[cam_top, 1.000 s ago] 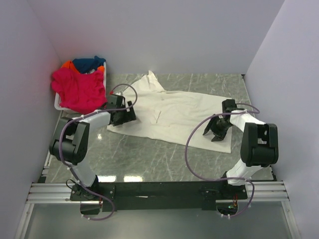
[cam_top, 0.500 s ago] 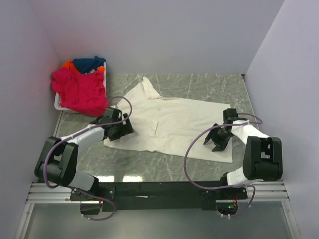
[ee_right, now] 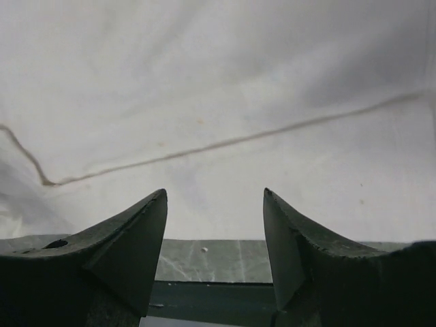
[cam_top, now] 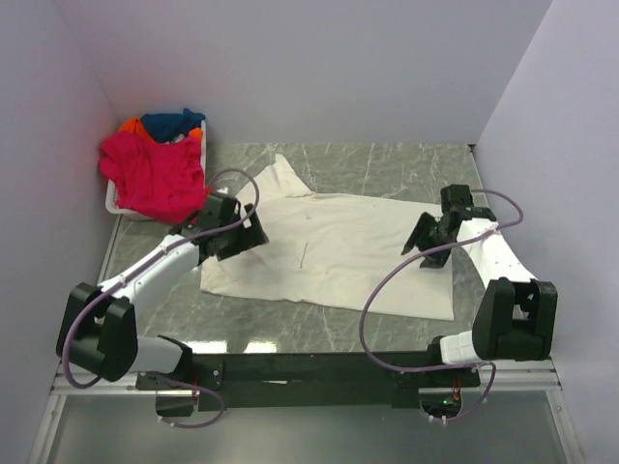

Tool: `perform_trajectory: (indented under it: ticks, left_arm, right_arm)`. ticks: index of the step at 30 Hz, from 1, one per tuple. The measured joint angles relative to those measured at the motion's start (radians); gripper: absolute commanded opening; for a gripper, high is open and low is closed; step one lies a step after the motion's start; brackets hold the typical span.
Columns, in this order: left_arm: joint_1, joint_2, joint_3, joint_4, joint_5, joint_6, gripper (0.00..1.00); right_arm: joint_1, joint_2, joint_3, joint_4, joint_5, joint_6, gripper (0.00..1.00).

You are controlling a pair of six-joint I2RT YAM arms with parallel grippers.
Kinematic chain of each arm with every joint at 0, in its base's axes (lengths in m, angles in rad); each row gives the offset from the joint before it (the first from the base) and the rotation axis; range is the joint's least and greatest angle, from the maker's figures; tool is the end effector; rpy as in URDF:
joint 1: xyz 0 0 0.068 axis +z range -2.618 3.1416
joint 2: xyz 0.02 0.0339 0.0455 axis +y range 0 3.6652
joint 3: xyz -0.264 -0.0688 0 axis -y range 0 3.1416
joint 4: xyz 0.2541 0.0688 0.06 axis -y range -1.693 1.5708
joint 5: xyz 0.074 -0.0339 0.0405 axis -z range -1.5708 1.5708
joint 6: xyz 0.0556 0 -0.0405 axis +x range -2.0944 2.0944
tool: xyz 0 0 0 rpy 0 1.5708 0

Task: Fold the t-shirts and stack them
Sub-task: Fold the tshirt

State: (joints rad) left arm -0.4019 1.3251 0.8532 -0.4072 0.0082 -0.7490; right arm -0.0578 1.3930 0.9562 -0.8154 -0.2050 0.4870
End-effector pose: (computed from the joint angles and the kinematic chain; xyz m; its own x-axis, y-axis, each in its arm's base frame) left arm 0.2686 -0.1147 0.2077 -0.7887 -0.4046 -0.4628 -0.1926 0.8776 -0.4389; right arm 0.2694 -0.0042 0.1982 -0.8412 0.5076 -0.1863 0.4374 0.8414 0.3174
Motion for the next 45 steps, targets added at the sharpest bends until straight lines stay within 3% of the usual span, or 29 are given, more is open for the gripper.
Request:
perform_trajectory:
  ticks: [7,19,33,45]
  left_arm:
    - [0.000,0.165,0.126,0.058,-0.007,0.056,0.96]
    - [0.013,0.300,0.139,0.106,-0.032,0.129,0.95]
    - [0.014,0.265,-0.012,0.221,-0.048,0.121,0.95]
    - [0.014,0.093,-0.168,0.206,-0.033,0.049,0.96]
  right_arm:
    - [0.041,0.096,0.075,0.062,-0.010,-0.010,0.65]
    - [0.101,0.232,-0.003,0.167,-0.013,-0.009,0.64]
    - [0.101,0.231,-0.051,0.205,-0.019,-0.003,0.64]
    - [0.127,0.122,-0.164,0.286,0.003,0.026,0.64]
